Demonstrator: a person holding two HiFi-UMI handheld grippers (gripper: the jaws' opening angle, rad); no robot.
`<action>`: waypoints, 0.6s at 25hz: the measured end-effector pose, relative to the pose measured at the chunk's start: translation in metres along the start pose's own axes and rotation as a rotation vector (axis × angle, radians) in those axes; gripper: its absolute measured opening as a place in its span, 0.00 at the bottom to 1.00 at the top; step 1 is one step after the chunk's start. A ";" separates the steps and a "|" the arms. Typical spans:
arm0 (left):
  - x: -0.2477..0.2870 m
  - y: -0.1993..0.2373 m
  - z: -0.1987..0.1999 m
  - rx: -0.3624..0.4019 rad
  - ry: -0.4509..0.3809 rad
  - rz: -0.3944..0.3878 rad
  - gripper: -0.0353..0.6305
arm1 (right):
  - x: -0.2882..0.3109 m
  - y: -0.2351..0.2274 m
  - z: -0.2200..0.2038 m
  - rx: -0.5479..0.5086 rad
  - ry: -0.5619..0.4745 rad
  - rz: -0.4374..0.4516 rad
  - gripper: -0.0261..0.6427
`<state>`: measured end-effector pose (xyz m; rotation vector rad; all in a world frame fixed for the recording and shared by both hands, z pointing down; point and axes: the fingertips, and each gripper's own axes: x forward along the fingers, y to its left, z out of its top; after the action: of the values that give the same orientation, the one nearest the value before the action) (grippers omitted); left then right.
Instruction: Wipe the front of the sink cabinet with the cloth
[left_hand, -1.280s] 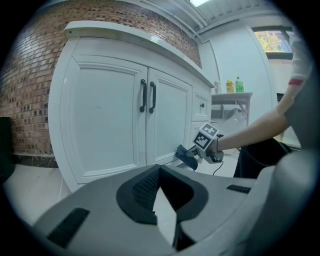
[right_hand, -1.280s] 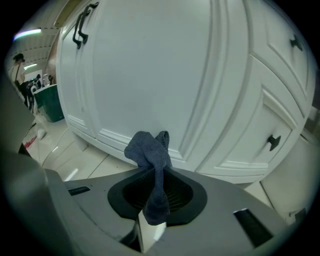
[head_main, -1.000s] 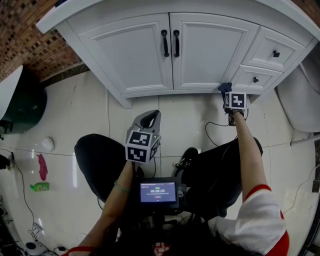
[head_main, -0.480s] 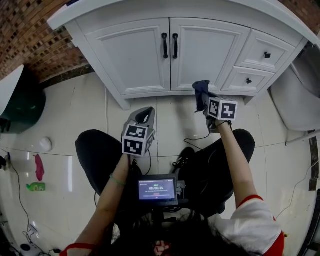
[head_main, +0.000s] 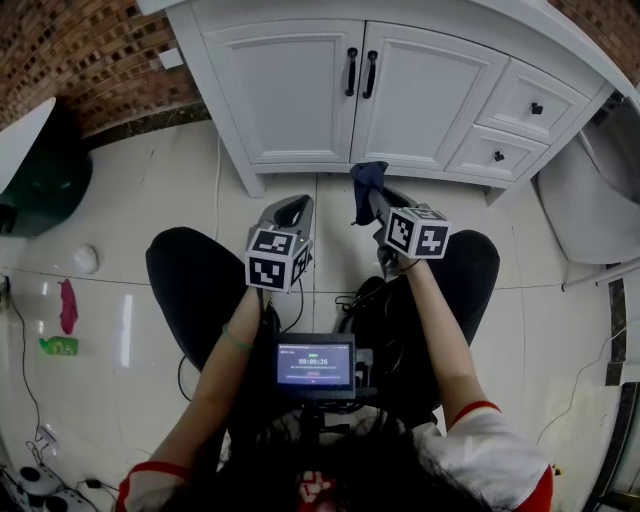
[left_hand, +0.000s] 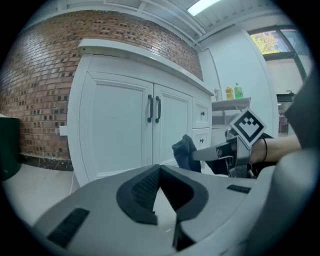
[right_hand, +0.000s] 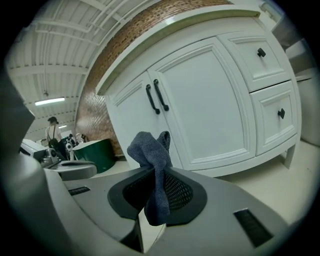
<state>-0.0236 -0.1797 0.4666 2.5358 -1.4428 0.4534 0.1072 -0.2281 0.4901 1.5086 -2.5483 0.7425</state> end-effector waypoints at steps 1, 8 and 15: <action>-0.004 0.001 0.002 0.000 -0.012 0.002 0.08 | 0.001 0.009 -0.005 -0.004 0.003 0.012 0.13; -0.023 0.010 0.015 -0.017 -0.081 0.041 0.09 | 0.002 0.049 -0.011 -0.082 -0.002 0.059 0.13; -0.030 0.011 0.011 -0.009 -0.075 0.052 0.08 | 0.002 0.060 -0.015 -0.109 0.004 0.072 0.13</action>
<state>-0.0452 -0.1645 0.4461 2.5389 -1.5359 0.3627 0.0530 -0.1991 0.4815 1.3881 -2.6056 0.6036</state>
